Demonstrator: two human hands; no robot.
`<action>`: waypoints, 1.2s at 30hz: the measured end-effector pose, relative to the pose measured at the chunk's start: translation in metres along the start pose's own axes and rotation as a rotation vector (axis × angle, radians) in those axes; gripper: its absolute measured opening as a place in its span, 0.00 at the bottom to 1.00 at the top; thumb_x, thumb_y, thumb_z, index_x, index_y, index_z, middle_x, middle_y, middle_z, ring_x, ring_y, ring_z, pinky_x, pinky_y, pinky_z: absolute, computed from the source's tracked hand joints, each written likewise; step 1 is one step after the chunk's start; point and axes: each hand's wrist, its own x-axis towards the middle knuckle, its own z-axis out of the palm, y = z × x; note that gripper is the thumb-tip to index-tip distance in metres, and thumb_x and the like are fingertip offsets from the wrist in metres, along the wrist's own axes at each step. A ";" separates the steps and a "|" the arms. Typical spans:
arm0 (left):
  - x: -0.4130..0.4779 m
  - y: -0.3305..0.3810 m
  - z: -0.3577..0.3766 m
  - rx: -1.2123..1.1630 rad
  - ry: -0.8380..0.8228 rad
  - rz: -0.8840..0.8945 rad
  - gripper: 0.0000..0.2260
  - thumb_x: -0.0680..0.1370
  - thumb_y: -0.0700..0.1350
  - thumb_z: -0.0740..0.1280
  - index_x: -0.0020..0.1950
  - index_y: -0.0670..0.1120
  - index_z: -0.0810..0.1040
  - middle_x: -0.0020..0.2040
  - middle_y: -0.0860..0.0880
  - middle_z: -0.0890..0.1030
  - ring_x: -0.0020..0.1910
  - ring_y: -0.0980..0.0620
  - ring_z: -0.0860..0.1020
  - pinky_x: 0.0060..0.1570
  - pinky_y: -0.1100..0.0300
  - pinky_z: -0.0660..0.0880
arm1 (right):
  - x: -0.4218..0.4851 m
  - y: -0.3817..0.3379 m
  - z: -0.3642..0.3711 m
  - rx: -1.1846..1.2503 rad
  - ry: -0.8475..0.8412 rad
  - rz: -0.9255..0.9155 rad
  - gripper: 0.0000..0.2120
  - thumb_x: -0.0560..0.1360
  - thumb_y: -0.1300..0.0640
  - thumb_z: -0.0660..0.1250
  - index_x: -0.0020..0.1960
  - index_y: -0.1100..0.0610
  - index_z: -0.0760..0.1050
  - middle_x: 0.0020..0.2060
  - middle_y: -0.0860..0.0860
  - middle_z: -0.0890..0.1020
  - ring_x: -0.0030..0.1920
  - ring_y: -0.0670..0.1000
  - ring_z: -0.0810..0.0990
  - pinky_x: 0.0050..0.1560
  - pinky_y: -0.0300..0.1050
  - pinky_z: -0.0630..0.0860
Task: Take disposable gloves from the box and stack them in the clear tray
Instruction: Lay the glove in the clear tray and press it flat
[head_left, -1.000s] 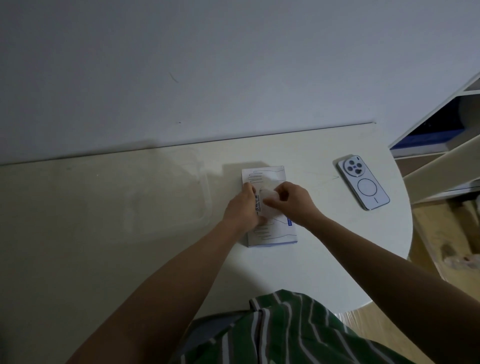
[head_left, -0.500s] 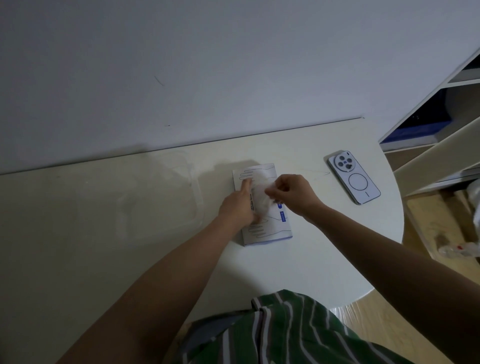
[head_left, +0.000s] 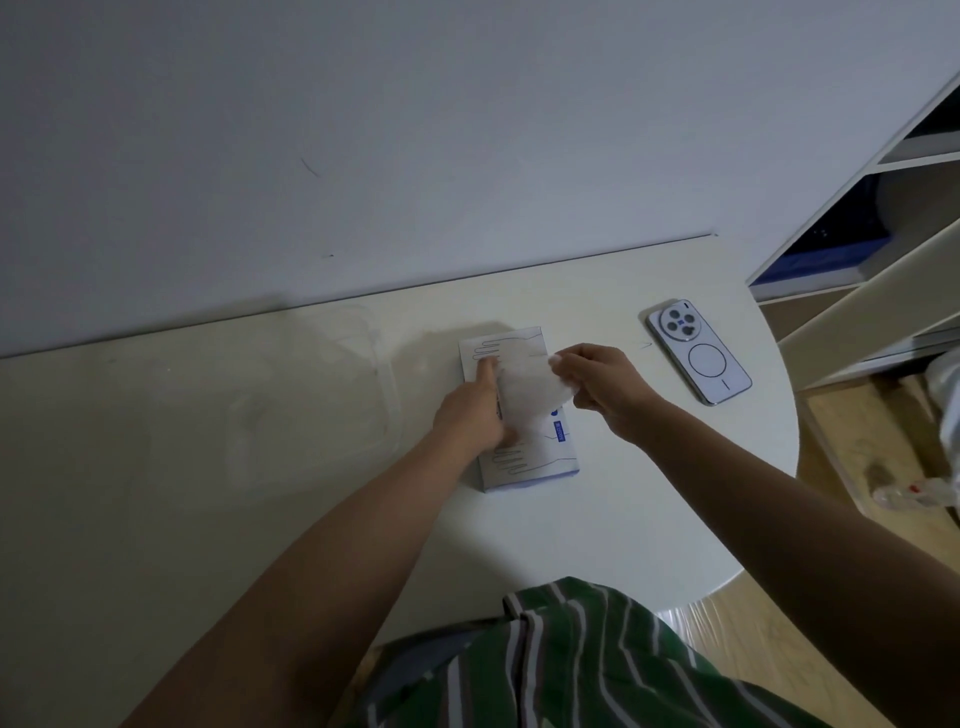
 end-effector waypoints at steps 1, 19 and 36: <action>0.000 0.000 0.001 0.005 0.007 0.005 0.44 0.71 0.48 0.74 0.77 0.48 0.48 0.52 0.44 0.79 0.50 0.42 0.79 0.49 0.51 0.76 | 0.001 0.000 0.001 0.020 0.031 0.008 0.05 0.76 0.61 0.65 0.46 0.64 0.76 0.35 0.56 0.72 0.34 0.50 0.67 0.32 0.41 0.64; 0.001 -0.001 0.002 0.012 -0.004 0.003 0.45 0.71 0.48 0.74 0.78 0.48 0.47 0.55 0.42 0.79 0.53 0.40 0.78 0.50 0.54 0.73 | -0.005 -0.003 -0.022 0.133 -0.047 -0.039 0.04 0.77 0.58 0.68 0.46 0.59 0.78 0.33 0.52 0.79 0.28 0.47 0.71 0.26 0.37 0.68; -0.032 -0.001 -0.012 -0.207 0.413 0.278 0.48 0.64 0.53 0.80 0.75 0.49 0.54 0.68 0.46 0.60 0.66 0.45 0.67 0.56 0.54 0.71 | -0.010 -0.015 0.013 0.059 -0.113 0.008 0.16 0.82 0.55 0.59 0.62 0.65 0.74 0.55 0.63 0.80 0.53 0.59 0.81 0.56 0.53 0.79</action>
